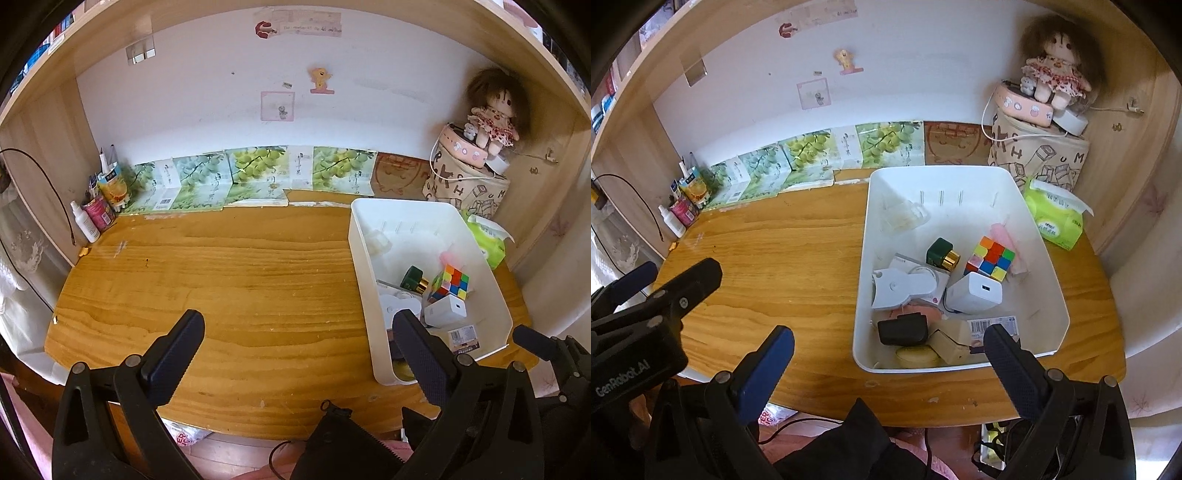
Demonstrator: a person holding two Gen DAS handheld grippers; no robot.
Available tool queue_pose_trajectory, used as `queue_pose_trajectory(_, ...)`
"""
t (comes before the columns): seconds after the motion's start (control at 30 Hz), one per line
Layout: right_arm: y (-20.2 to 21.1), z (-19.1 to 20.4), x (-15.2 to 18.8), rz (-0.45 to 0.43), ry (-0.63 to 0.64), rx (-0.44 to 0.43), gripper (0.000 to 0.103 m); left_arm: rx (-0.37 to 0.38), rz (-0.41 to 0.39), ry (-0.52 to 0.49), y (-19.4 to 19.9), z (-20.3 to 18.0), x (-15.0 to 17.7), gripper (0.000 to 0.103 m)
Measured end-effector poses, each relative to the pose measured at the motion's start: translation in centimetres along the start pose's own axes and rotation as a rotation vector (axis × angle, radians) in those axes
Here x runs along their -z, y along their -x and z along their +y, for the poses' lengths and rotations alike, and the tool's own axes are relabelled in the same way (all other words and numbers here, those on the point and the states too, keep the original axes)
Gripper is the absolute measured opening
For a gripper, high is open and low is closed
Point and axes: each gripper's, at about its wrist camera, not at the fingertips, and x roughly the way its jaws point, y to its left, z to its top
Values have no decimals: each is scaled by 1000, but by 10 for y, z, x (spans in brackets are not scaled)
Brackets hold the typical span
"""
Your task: Organize rigid objects
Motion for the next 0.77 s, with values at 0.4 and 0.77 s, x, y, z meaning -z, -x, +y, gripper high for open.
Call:
queue_pose_trajectory(0.4, -12, 9, -6, 37, 10, 29, 103, -10, -25, 7, 1, 8, -5, 102)
queue_pose_trajectory(0.77, -18, 19, -9, 58, 17, 47, 103, -9, -24, 10, -2, 12, -7, 102)
